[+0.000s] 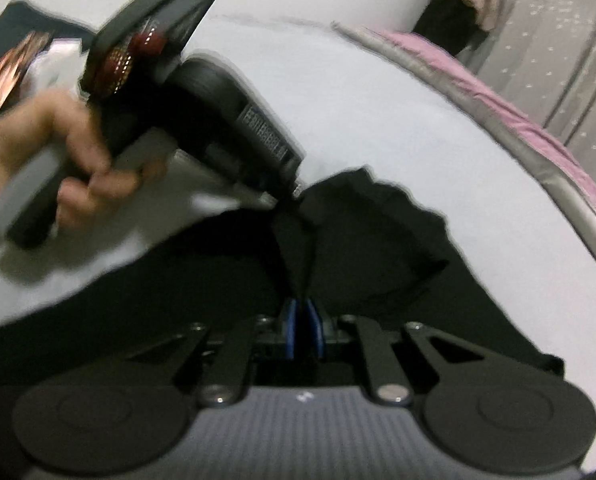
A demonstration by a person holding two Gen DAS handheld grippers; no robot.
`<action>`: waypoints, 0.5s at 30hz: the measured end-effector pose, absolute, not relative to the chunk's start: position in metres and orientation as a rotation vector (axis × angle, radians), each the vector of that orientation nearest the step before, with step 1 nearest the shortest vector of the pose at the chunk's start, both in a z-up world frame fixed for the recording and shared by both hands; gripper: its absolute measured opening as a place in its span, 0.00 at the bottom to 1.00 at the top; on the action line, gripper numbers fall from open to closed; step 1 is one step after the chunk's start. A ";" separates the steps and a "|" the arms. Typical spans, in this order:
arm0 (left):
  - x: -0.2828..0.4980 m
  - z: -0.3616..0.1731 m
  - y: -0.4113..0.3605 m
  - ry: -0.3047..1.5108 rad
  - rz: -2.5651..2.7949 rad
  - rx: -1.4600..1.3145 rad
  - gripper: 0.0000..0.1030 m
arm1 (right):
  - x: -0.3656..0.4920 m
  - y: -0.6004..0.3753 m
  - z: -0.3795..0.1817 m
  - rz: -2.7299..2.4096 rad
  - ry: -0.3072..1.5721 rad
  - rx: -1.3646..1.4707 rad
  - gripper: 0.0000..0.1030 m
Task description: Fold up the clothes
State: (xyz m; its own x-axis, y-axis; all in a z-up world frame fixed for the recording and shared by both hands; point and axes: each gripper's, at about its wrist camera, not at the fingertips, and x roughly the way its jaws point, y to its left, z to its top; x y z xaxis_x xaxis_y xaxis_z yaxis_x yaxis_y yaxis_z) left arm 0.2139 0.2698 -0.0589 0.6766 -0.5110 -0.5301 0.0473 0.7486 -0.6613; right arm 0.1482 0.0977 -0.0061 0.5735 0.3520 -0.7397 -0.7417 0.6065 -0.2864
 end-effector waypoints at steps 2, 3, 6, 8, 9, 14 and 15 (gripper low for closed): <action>0.210 -0.052 0.273 0.757 -0.332 -0.650 0.11 | 0.148 0.097 -0.009 0.695 0.696 -0.632 0.11; 0.207 -0.048 0.274 0.748 -0.326 -0.641 0.11 | 0.148 0.096 -0.008 0.695 0.700 -0.623 0.13; 0.202 -0.038 0.275 0.737 -0.320 -0.611 0.11 | 0.149 0.089 0.001 0.698 0.698 -0.572 0.29; 0.199 -0.032 0.273 0.730 -0.334 -0.582 0.11 | 0.149 0.081 0.009 0.704 0.680 -0.520 0.37; 0.197 -0.029 0.272 0.726 -0.348 -0.563 0.11 | 0.151 0.078 0.013 0.701 0.673 -0.491 0.37; 0.191 -0.024 0.257 0.727 -0.455 -0.436 0.11 | 0.177 0.058 0.025 0.629 0.653 -0.315 0.35; 0.190 -0.025 0.253 0.738 -0.466 -0.401 0.11 | 0.184 0.055 0.025 0.624 0.652 -0.278 0.35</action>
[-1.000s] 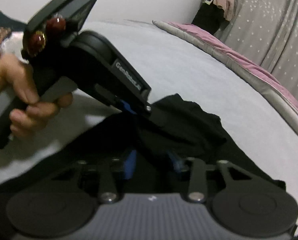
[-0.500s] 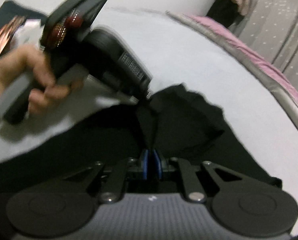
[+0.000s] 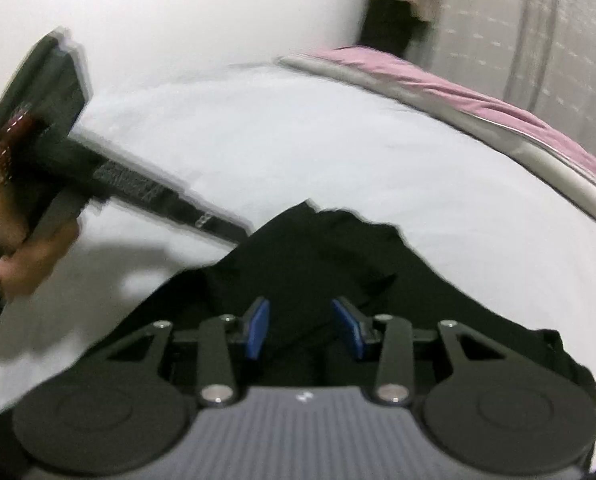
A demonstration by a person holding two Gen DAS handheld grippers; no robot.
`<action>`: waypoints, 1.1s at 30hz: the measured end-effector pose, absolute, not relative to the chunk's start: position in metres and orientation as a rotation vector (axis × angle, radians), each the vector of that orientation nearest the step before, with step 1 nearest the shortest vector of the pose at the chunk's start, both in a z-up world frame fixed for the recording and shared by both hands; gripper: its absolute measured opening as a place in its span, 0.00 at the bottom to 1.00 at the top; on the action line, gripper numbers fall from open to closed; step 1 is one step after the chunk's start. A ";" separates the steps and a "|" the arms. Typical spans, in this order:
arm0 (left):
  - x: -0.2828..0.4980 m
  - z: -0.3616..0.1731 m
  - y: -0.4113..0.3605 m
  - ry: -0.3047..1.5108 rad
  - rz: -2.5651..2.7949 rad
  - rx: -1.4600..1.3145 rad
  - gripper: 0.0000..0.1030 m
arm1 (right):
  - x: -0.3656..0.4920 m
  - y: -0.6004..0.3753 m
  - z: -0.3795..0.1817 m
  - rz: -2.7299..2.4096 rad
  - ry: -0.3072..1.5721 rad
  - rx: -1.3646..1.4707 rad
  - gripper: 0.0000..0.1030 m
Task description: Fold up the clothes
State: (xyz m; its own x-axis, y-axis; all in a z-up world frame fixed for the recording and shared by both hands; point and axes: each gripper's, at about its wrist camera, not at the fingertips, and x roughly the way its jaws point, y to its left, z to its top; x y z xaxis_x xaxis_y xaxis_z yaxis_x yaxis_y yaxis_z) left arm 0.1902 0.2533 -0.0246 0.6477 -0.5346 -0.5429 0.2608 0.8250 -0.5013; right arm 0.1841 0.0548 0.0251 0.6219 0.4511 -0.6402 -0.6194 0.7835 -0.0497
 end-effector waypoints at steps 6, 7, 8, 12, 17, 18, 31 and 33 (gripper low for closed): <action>0.184 -0.034 0.234 0.817 -0.495 -0.223 0.11 | 0.219 0.050 0.016 0.623 0.649 -0.159 0.33; 0.181 -0.033 0.232 0.820 -0.505 -0.200 0.11 | 0.223 0.052 0.013 0.623 0.648 -0.155 0.33; 0.179 -0.033 0.231 0.828 -0.513 -0.182 0.11 | 0.229 0.053 0.010 0.617 0.655 -0.152 0.33; 0.170 -0.029 0.230 0.842 -0.514 -0.139 0.11 | 0.255 0.052 -0.014 0.506 0.759 -0.134 0.30; 0.166 -0.017 0.237 0.766 -0.502 -0.170 0.11 | 0.253 0.027 -0.007 0.506 0.766 -0.047 0.32; 0.168 -0.016 0.238 0.749 -0.503 -0.188 0.11 | 0.253 0.020 -0.003 0.504 0.759 -0.026 0.32; 0.208 -0.036 0.238 0.651 -0.419 -0.465 0.11 | 0.274 -0.030 0.001 0.491 0.795 0.206 0.32; 0.213 -0.040 0.236 0.642 -0.421 -0.501 0.11 | 0.277 -0.026 -0.002 0.504 0.802 0.208 0.32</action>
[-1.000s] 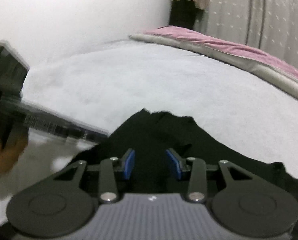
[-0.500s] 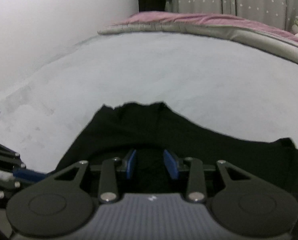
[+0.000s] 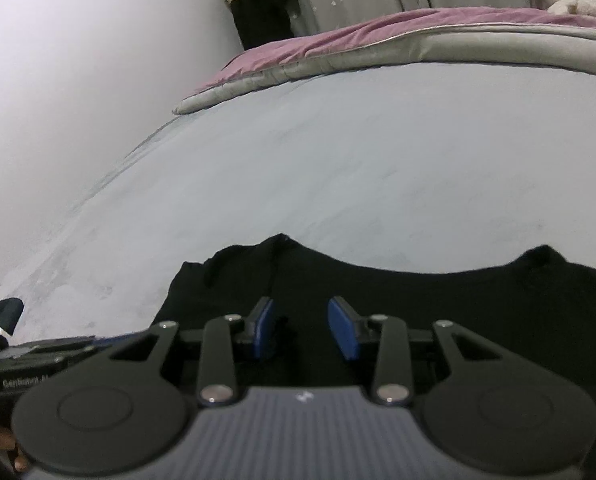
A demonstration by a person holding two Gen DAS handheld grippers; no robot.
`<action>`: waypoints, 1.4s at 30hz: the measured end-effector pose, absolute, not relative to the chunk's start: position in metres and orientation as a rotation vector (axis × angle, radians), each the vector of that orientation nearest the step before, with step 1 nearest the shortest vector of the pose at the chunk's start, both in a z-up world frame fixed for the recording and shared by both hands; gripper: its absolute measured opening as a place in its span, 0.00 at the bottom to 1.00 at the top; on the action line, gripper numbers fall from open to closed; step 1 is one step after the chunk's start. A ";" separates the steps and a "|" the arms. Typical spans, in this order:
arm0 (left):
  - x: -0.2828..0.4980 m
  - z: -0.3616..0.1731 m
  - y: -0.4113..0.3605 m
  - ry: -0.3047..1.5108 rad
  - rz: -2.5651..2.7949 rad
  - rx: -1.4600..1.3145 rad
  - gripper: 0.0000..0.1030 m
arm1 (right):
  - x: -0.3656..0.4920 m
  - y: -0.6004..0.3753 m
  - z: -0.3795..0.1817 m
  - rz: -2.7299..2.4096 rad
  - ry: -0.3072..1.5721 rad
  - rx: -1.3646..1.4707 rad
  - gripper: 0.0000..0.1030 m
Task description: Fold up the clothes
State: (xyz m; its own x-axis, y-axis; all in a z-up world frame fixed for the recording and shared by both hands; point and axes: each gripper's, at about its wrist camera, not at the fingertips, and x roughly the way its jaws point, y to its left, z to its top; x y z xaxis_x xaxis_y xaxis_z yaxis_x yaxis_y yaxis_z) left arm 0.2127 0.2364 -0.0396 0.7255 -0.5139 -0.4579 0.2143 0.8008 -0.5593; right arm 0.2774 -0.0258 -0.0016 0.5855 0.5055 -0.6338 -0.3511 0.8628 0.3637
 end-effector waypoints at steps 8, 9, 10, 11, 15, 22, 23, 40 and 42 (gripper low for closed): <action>0.222 -0.054 0.223 0.708 -0.411 -0.456 0.11 | 0.290 -0.011 -0.006 0.569 0.785 0.256 0.32; 0.222 -0.055 0.223 0.711 -0.415 -0.456 0.11 | 0.292 -0.009 -0.004 0.577 0.778 0.262 0.32; 0.222 -0.055 0.224 0.713 -0.418 -0.456 0.11 | 0.294 -0.007 -0.002 0.584 0.774 0.258 0.32; 0.221 -0.055 0.225 0.716 -0.421 -0.455 0.11 | 0.297 -0.003 0.000 0.591 0.777 0.241 0.32; 0.220 -0.056 0.224 0.719 -0.416 -0.431 0.11 | 0.305 0.011 0.000 0.613 0.801 0.167 0.32; 0.219 -0.056 0.225 0.722 -0.417 -0.431 0.11 | 0.291 0.036 -0.005 0.649 0.807 0.005 0.32; 0.219 -0.057 0.225 0.723 -0.417 -0.431 0.11 | 0.288 0.040 -0.006 0.647 0.804 -0.028 0.32; 0.220 -0.057 0.225 0.722 -0.420 -0.428 0.11 | 0.274 0.043 0.010 0.632 0.727 -0.137 0.26; 0.220 -0.057 0.225 0.722 -0.420 -0.426 0.11 | 0.280 0.045 0.009 0.629 0.730 -0.120 0.22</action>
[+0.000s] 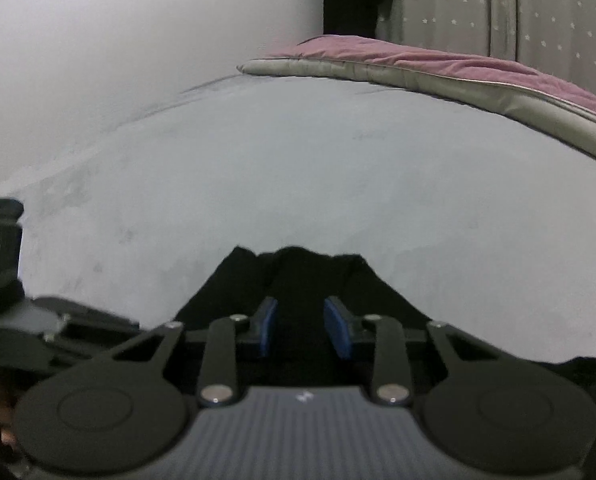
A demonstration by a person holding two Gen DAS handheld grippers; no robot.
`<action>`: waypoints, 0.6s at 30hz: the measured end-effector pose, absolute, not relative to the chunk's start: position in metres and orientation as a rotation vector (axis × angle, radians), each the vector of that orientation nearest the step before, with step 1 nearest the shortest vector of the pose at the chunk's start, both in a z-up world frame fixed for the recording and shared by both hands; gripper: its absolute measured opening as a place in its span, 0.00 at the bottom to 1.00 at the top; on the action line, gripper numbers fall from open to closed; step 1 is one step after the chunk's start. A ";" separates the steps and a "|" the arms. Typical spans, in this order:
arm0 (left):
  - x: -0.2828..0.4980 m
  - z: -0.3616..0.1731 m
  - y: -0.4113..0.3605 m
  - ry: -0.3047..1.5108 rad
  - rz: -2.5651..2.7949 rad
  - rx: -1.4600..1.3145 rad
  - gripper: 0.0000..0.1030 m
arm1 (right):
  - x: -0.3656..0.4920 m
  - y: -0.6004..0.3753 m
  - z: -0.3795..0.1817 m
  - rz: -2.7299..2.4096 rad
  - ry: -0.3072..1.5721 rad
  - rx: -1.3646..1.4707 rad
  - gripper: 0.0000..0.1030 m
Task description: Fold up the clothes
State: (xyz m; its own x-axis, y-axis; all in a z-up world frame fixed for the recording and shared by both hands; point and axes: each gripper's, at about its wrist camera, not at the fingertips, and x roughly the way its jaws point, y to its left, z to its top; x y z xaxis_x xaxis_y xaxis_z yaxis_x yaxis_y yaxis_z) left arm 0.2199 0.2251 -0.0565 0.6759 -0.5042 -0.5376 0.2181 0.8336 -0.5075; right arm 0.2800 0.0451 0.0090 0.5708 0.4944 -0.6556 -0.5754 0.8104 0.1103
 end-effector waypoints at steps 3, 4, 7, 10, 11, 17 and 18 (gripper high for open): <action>0.220 -0.057 0.224 0.722 -0.420 -0.425 0.11 | 0.285 0.053 0.002 0.631 0.747 -0.134 0.19; 0.220 -0.057 0.224 0.722 -0.420 -0.425 0.11 | 0.286 0.056 -0.001 0.636 0.753 -0.143 0.18; 0.220 -0.057 0.224 0.723 -0.421 -0.425 0.11 | 0.285 0.063 -0.010 0.634 0.763 -0.188 0.17; 0.220 -0.057 0.224 0.723 -0.421 -0.424 0.11 | 0.279 0.068 -0.014 0.633 0.752 -0.233 0.16; 0.220 -0.057 0.224 0.722 -0.421 -0.424 0.11 | 0.276 0.069 -0.014 0.636 0.744 -0.249 0.16; 0.219 -0.057 0.224 0.722 -0.422 -0.419 0.11 | 0.263 0.080 -0.016 0.639 0.691 -0.371 0.06; 0.219 -0.057 0.224 0.722 -0.423 -0.418 0.11 | 0.261 0.082 -0.016 0.632 0.673 -0.390 0.06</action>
State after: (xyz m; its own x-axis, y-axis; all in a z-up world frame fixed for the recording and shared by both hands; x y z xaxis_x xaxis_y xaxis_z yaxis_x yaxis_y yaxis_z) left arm 0.2191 0.2238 -0.0574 0.6750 -0.5039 -0.5389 0.2236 0.8358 -0.5014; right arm 0.2606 0.0821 -0.0158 0.6084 0.4108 -0.6791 -0.6519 0.7466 -0.1324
